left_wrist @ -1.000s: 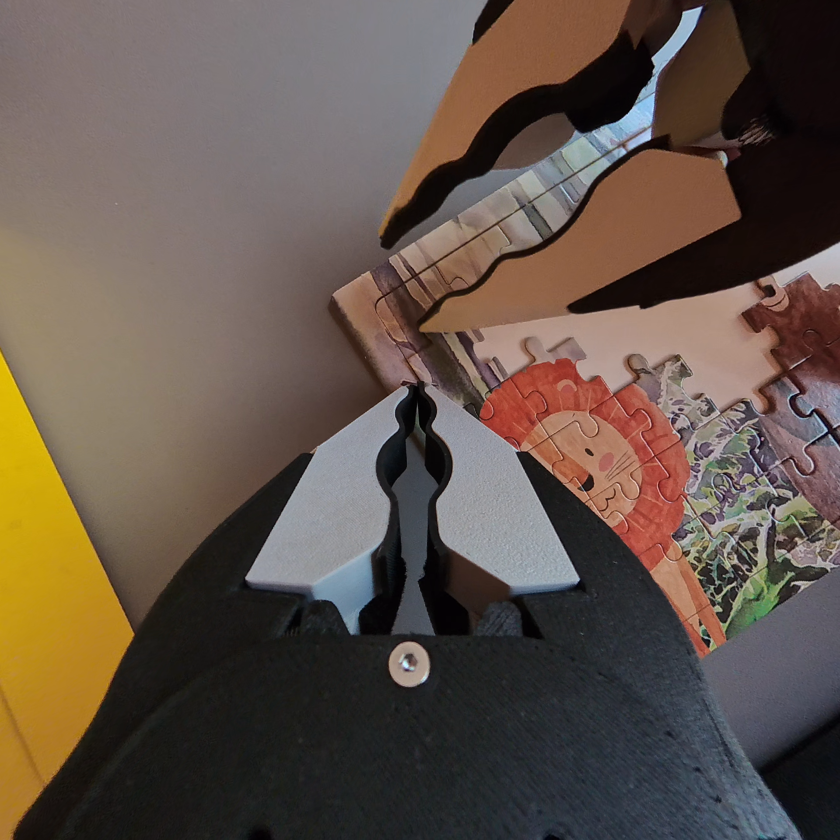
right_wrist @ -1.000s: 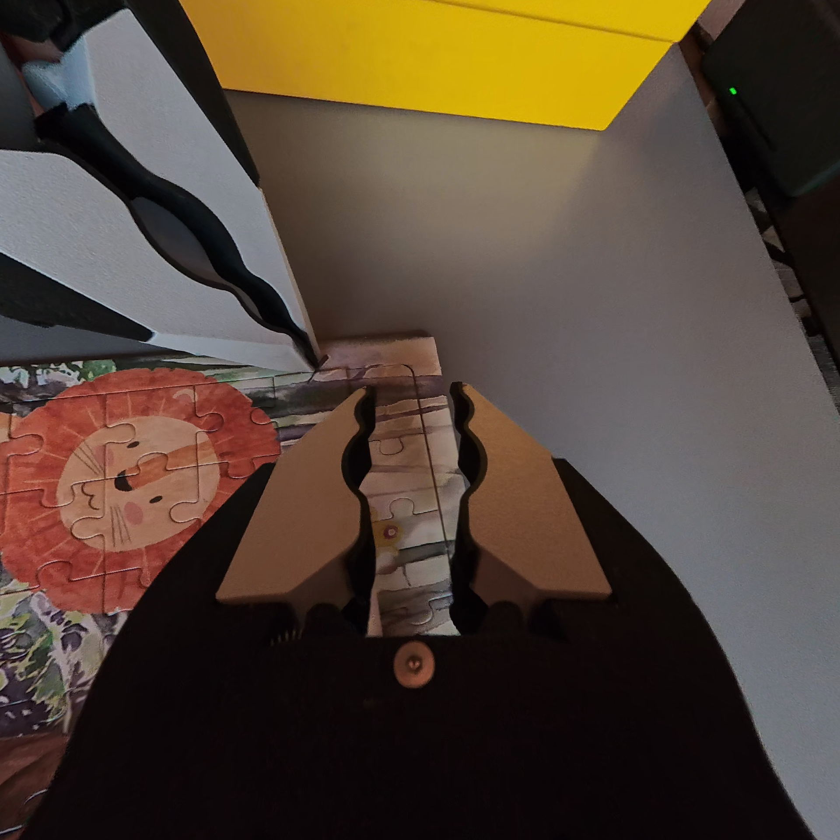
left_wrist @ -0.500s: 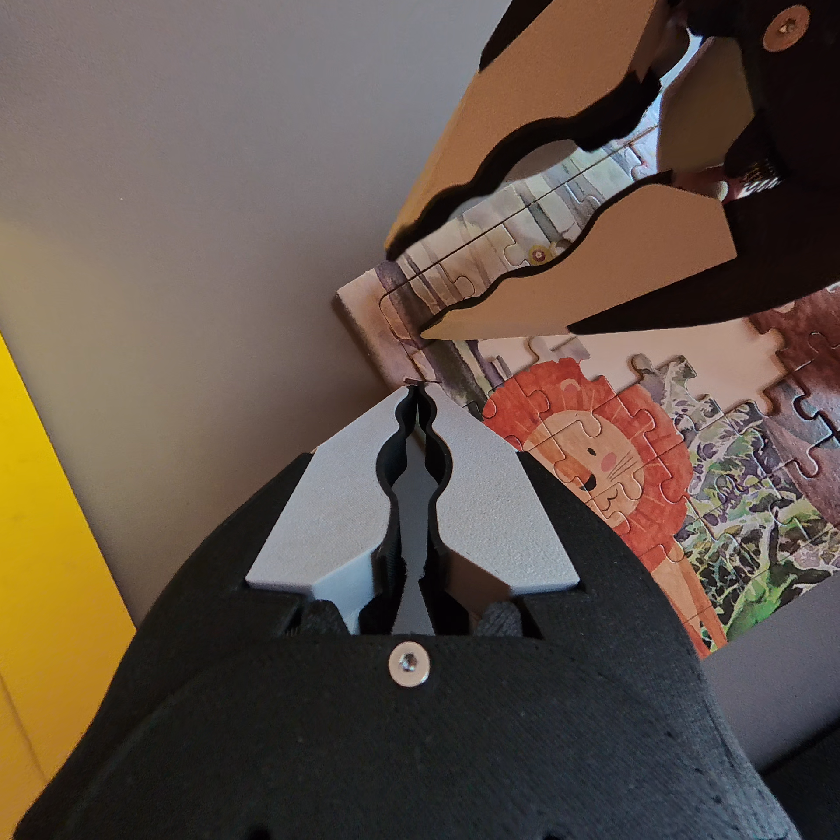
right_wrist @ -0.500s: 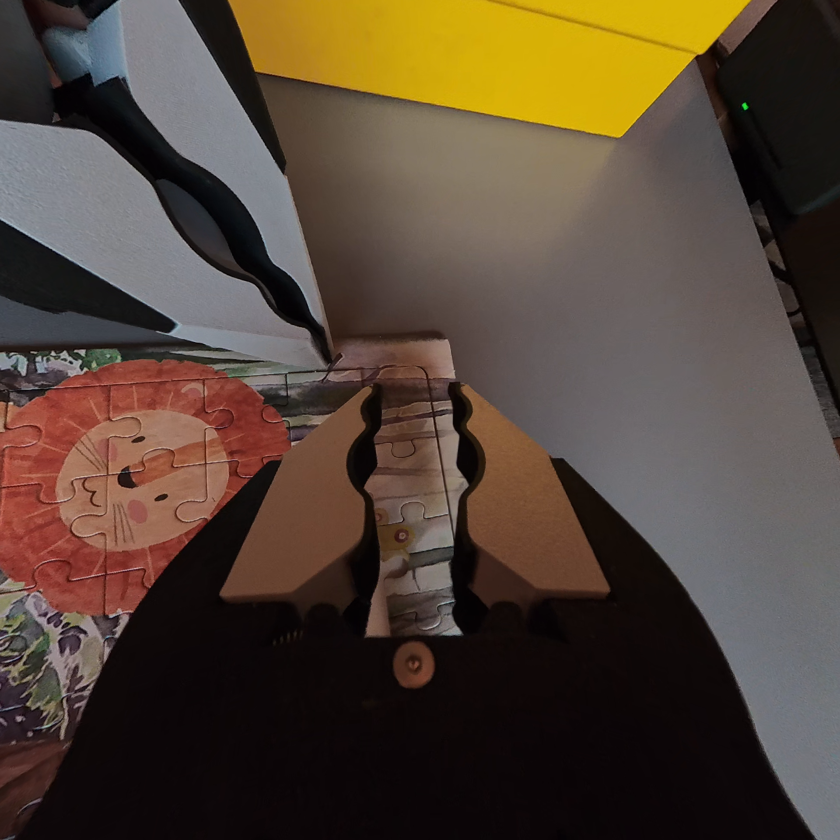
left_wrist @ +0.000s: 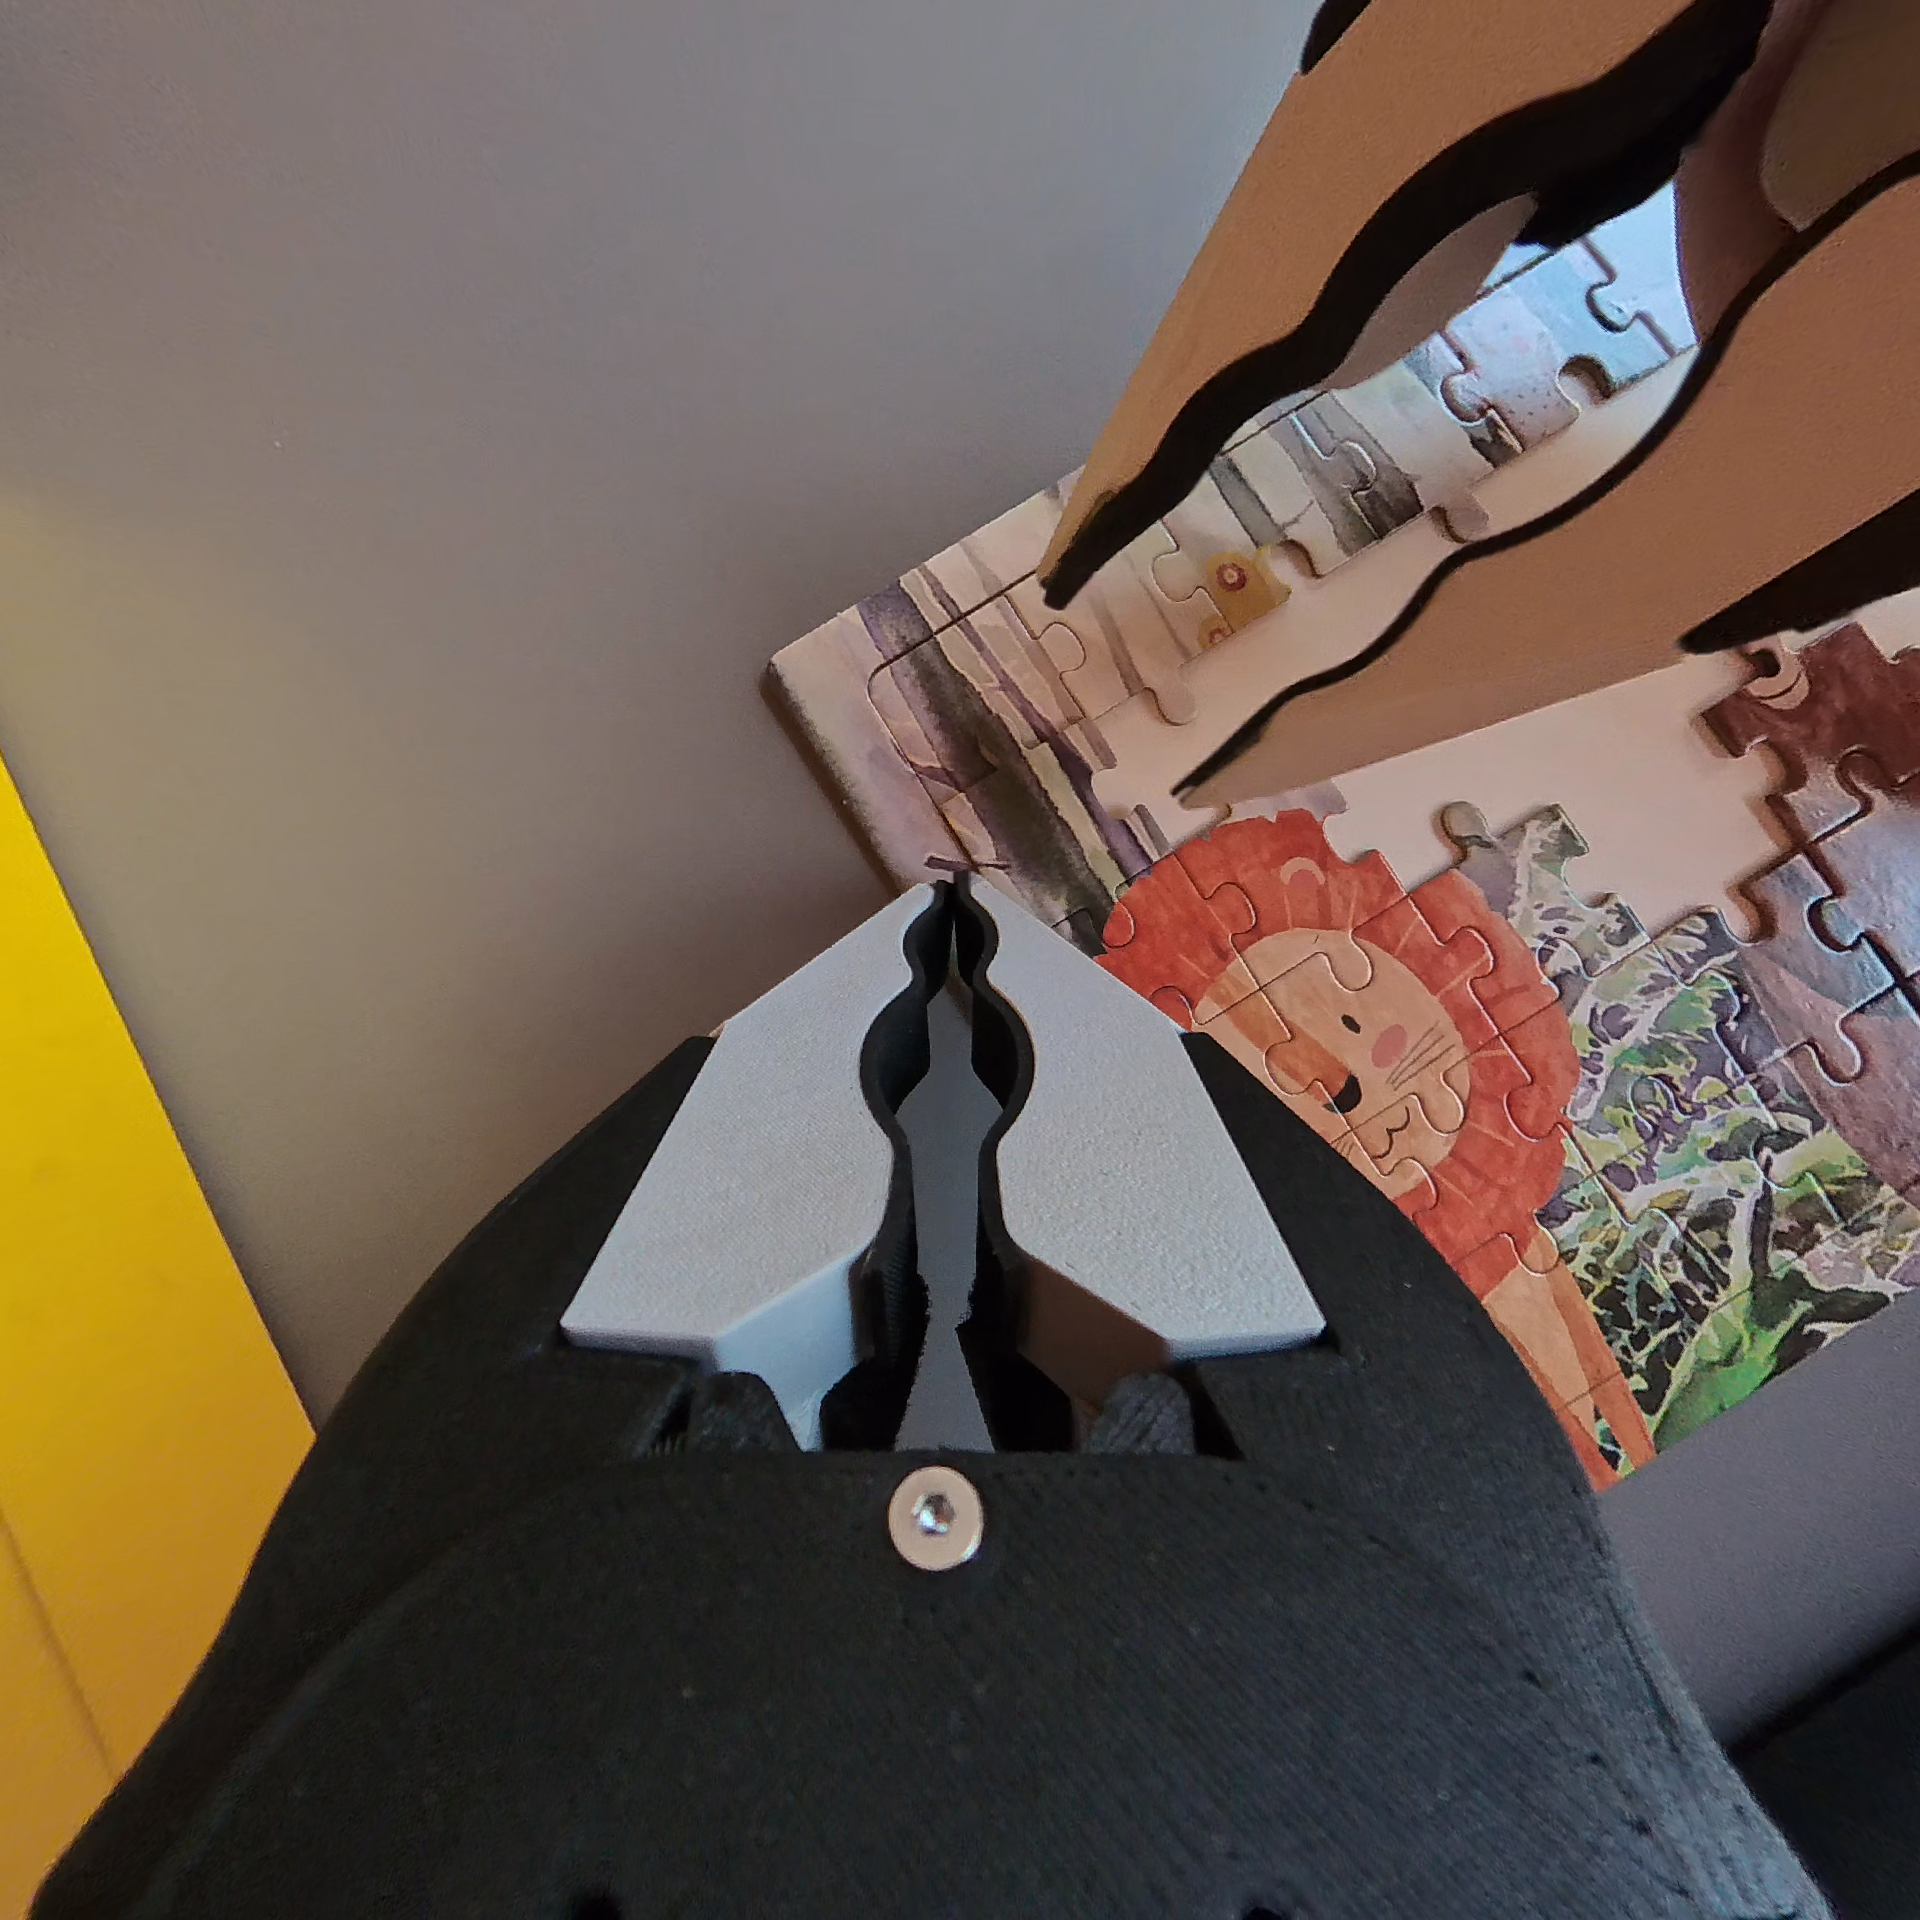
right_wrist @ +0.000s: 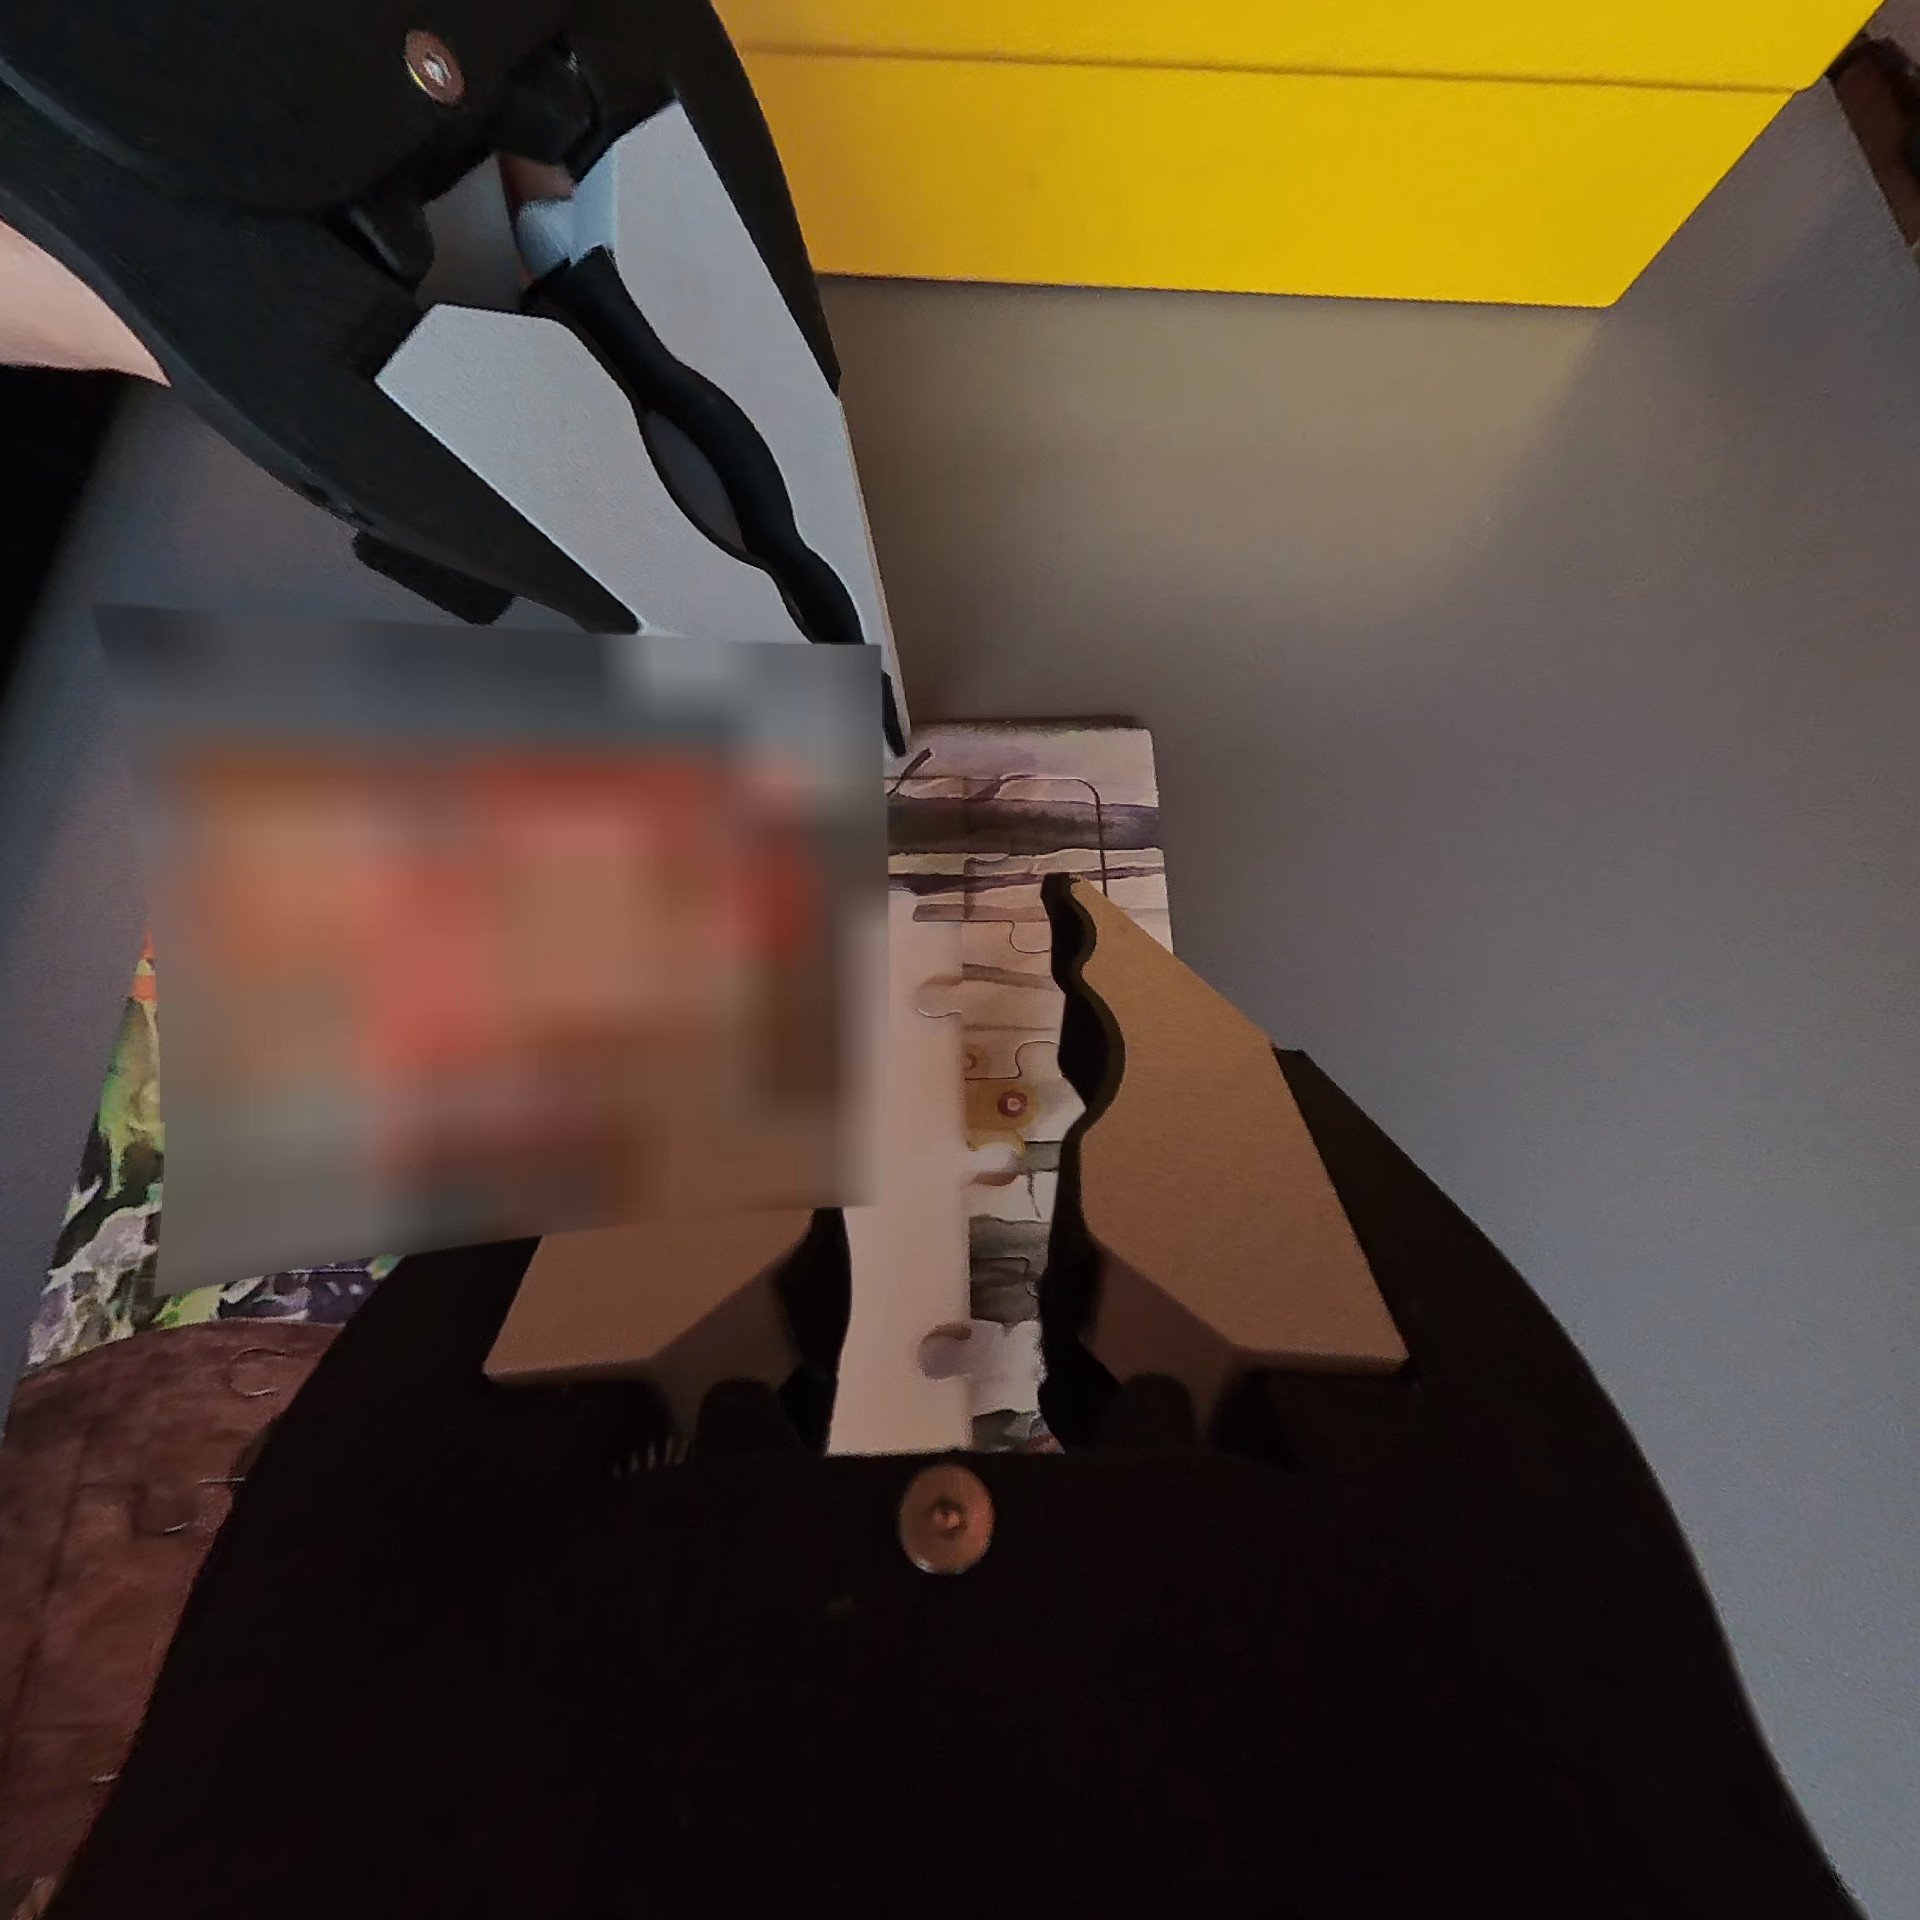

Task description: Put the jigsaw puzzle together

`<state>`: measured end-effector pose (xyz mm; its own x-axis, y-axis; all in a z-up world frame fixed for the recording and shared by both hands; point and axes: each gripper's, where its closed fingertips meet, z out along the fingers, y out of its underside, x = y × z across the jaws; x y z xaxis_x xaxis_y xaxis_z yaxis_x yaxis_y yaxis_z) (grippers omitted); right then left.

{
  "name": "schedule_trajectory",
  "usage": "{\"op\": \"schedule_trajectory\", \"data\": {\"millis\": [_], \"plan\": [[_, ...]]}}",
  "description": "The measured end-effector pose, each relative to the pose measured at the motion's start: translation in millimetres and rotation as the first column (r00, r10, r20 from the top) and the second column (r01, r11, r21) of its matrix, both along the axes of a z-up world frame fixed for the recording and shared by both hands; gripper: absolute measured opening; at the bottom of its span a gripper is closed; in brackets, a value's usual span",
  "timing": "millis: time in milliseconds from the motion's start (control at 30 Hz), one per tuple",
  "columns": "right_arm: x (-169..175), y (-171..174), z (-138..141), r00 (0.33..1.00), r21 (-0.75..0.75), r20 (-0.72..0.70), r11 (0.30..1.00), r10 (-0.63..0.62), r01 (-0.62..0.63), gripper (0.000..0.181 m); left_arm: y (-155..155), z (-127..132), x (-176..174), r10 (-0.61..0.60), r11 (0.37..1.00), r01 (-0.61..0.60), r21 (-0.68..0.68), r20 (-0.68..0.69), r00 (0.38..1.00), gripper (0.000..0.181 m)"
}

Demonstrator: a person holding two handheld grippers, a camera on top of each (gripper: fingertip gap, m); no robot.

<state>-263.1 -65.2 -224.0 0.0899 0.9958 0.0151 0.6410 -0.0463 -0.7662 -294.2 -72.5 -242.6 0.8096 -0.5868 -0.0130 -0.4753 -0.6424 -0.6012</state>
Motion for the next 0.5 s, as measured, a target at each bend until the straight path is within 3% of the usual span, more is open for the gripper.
{"op": "schedule_trajectory", "data": {"millis": [167,500], "plan": [[0,2,-12,0.996,0.100,0.084,0.995,0.018,-0.027,0.027,0,0,1,-0.007,1.000,0.007,0.000,-0.001,1.000,0.000],[-6,-1,-18,0.993,0.113,0.109,0.992,0.043,-0.055,0.010,0,0,1,-0.002,1.000,0.002,-0.007,0.017,1.000,0.000]]}}
